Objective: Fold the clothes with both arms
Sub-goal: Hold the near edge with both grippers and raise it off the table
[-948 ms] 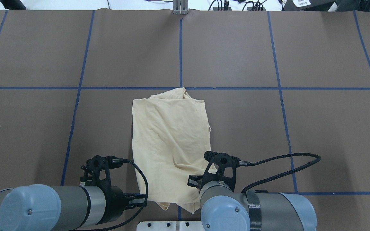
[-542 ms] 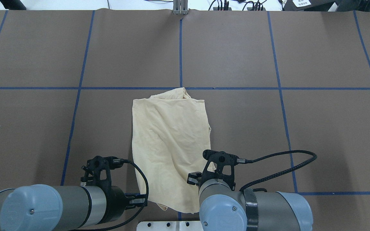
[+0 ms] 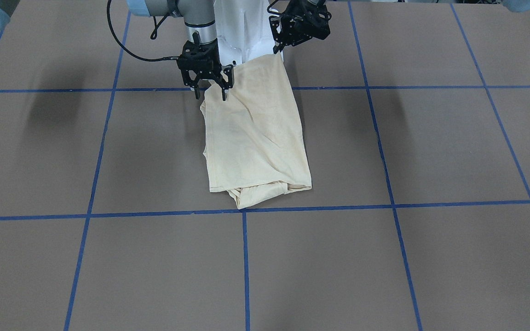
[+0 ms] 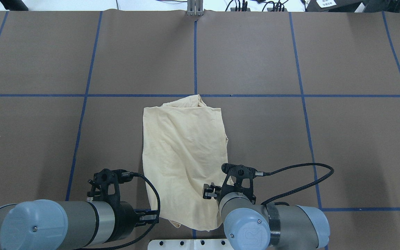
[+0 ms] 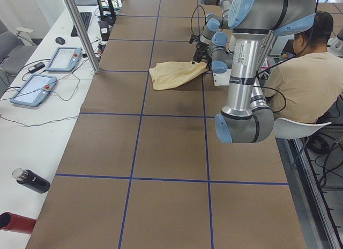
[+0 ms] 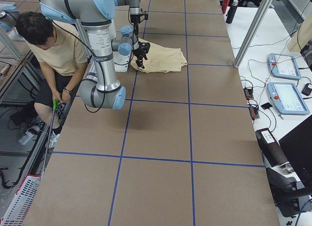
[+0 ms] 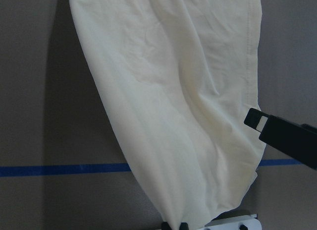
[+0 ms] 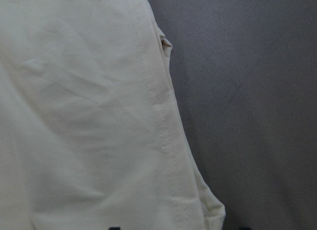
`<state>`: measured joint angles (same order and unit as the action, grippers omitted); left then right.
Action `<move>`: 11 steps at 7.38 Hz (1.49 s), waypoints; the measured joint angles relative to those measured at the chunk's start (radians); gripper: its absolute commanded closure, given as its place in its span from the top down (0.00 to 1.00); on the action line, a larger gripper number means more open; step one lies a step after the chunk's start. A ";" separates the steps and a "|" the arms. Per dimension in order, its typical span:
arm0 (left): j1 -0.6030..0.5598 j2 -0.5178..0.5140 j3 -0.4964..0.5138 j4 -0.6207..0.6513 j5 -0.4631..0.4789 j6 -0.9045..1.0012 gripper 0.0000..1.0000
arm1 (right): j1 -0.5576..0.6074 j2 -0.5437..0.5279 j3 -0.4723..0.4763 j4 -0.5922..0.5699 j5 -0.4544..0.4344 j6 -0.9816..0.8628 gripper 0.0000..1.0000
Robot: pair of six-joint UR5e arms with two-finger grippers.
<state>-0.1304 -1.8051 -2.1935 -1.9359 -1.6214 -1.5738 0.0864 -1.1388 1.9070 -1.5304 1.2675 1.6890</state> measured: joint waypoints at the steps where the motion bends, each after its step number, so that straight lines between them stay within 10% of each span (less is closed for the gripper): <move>1: 0.000 0.000 0.000 0.000 0.000 0.000 0.00 | -0.002 0.001 -0.015 0.002 -0.002 0.001 0.53; 3: 0.000 0.000 0.000 0.000 0.000 0.000 0.00 | -0.003 0.004 -0.022 0.000 -0.004 0.000 0.00; 11: -0.004 -0.008 -0.051 0.004 -0.006 0.000 0.00 | 0.012 -0.020 0.179 -0.108 -0.005 -0.007 0.00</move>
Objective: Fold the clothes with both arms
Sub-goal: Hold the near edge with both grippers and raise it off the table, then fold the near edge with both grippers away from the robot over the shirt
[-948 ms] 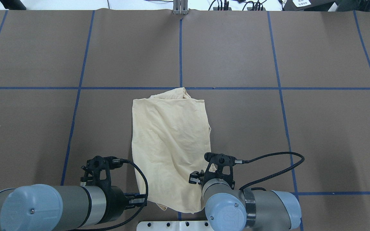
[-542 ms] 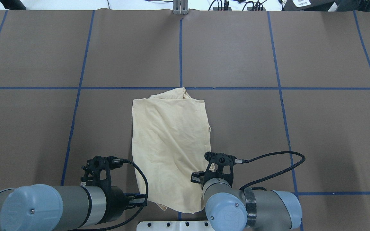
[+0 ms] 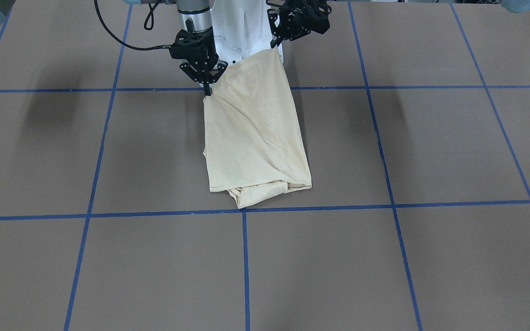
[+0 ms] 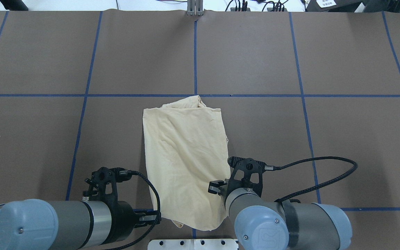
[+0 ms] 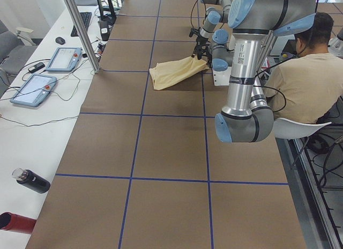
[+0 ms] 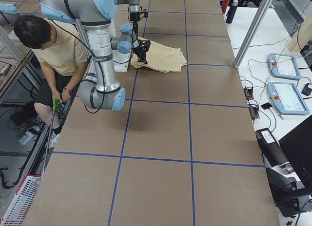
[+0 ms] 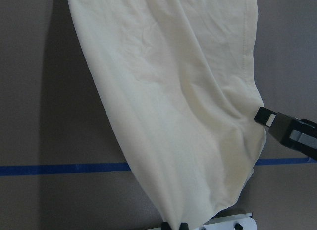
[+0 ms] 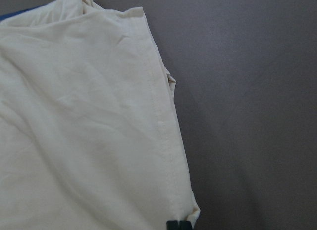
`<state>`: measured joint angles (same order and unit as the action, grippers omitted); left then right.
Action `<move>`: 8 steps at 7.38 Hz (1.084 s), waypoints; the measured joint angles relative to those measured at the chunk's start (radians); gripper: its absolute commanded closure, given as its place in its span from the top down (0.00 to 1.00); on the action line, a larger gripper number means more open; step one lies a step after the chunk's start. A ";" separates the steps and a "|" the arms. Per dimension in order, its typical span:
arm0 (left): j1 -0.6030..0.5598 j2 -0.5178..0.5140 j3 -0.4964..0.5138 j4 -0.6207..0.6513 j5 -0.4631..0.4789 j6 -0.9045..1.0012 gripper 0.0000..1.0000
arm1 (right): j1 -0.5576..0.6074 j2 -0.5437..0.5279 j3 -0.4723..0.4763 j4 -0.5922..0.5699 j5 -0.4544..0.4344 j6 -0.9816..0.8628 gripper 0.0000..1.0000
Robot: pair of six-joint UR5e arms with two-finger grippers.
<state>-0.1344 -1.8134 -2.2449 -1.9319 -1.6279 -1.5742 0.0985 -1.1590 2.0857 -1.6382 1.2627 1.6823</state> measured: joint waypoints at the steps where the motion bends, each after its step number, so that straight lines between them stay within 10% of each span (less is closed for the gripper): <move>1: -0.005 -0.003 -0.017 0.015 -0.005 0.005 0.00 | -0.003 0.002 0.046 -0.043 0.003 -0.002 0.00; 8: -0.337 -0.204 0.193 0.202 -0.031 0.265 0.00 | 0.241 0.223 -0.269 -0.041 0.081 -0.110 0.00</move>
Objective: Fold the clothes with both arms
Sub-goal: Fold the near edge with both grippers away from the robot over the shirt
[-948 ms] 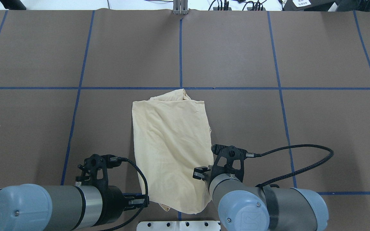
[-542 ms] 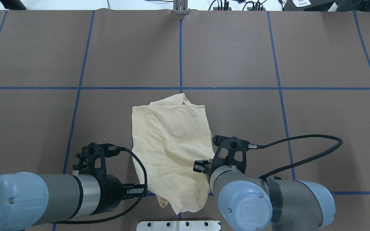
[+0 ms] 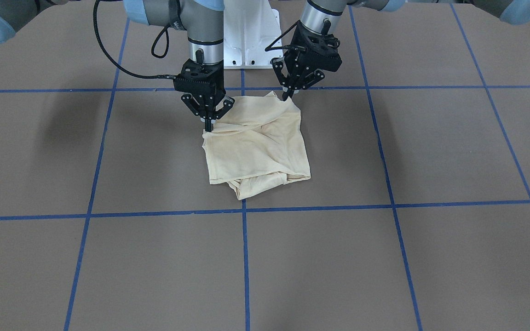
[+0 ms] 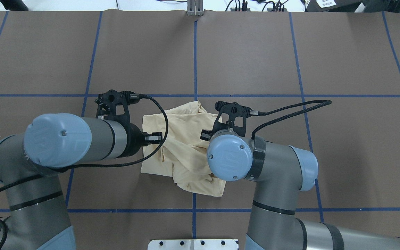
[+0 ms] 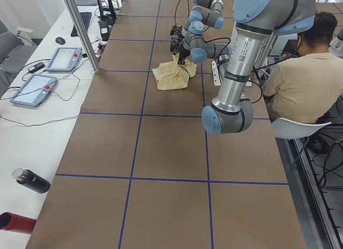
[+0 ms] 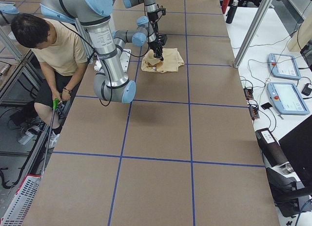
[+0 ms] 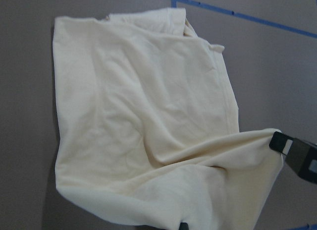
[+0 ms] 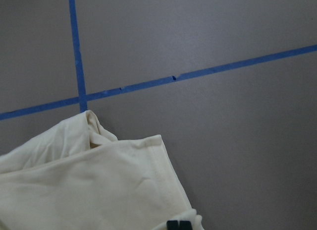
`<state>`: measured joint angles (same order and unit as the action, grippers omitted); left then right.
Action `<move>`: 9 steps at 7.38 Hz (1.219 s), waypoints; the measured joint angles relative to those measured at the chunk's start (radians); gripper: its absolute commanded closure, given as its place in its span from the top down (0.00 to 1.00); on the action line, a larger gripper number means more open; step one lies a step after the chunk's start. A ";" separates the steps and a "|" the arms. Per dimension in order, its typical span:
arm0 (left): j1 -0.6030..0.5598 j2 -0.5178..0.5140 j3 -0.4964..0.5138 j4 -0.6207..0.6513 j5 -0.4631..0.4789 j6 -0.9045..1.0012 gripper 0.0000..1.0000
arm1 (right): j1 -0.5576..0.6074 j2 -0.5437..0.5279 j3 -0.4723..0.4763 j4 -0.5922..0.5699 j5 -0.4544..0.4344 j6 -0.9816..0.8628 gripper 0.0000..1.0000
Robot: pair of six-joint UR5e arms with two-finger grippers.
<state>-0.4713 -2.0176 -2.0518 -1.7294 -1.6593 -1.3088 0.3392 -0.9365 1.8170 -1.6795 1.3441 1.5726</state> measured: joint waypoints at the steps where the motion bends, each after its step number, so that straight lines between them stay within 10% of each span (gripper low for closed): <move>1: -0.057 -0.014 0.051 -0.003 -0.025 0.044 0.00 | 0.024 0.036 -0.074 0.041 0.007 -0.006 0.00; 2: -0.105 -0.043 0.128 -0.009 -0.039 0.086 0.00 | 0.045 0.072 -0.148 0.080 0.013 -0.014 0.00; 3: -0.132 -0.071 0.217 -0.035 -0.042 0.114 0.44 | 0.057 0.096 -0.205 0.106 0.016 -0.024 0.77; 4: -0.144 -0.084 0.309 -0.100 -0.042 0.128 0.99 | 0.065 0.106 -0.245 0.134 0.018 -0.041 1.00; 9: -0.251 -0.051 0.428 -0.286 -0.122 0.410 1.00 | 0.179 0.217 -0.262 0.075 0.258 -0.160 1.00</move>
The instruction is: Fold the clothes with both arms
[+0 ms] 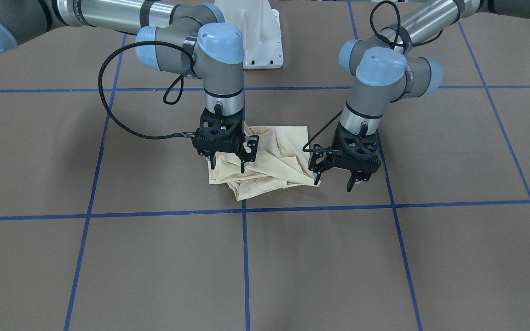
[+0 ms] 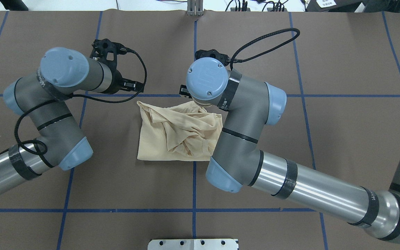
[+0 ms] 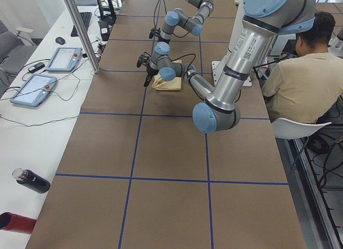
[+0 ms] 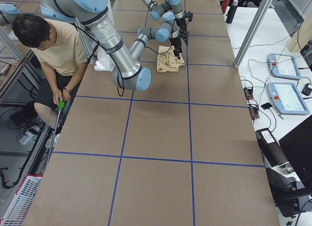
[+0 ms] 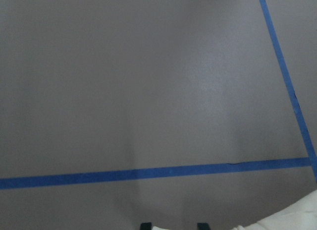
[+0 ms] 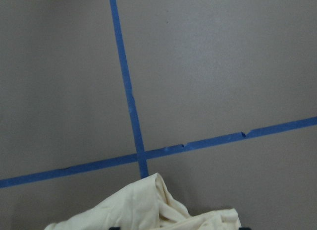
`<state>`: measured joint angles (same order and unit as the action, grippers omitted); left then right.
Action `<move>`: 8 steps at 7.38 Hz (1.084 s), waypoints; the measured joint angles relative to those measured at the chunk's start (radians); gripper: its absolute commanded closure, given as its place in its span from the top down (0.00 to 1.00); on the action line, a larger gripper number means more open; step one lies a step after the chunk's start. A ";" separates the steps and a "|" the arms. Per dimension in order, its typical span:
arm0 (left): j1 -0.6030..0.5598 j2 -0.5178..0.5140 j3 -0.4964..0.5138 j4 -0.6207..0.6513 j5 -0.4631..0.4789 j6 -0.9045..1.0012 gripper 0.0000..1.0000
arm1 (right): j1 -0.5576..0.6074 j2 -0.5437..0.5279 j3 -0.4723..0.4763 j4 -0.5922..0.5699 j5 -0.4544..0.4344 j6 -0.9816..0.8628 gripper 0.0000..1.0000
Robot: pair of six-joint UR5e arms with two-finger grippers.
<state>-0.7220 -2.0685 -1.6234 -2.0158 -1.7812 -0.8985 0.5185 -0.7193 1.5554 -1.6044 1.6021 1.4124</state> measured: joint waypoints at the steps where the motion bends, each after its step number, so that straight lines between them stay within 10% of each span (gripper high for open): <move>1: -0.021 0.017 -0.011 -0.004 -0.027 0.038 1.00 | -0.032 0.021 0.014 -0.057 -0.009 0.020 1.00; 4: -0.039 0.034 -0.024 -0.006 -0.043 0.062 1.00 | -0.165 0.023 0.027 -0.185 -0.106 0.080 0.77; 8: -0.039 0.036 -0.029 -0.006 -0.043 0.054 1.00 | -0.240 0.024 0.061 -0.265 -0.151 0.110 0.76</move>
<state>-0.7611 -2.0326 -1.6524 -2.0218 -1.8239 -0.8447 0.2781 -0.6956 1.6162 -1.8698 1.4508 1.5226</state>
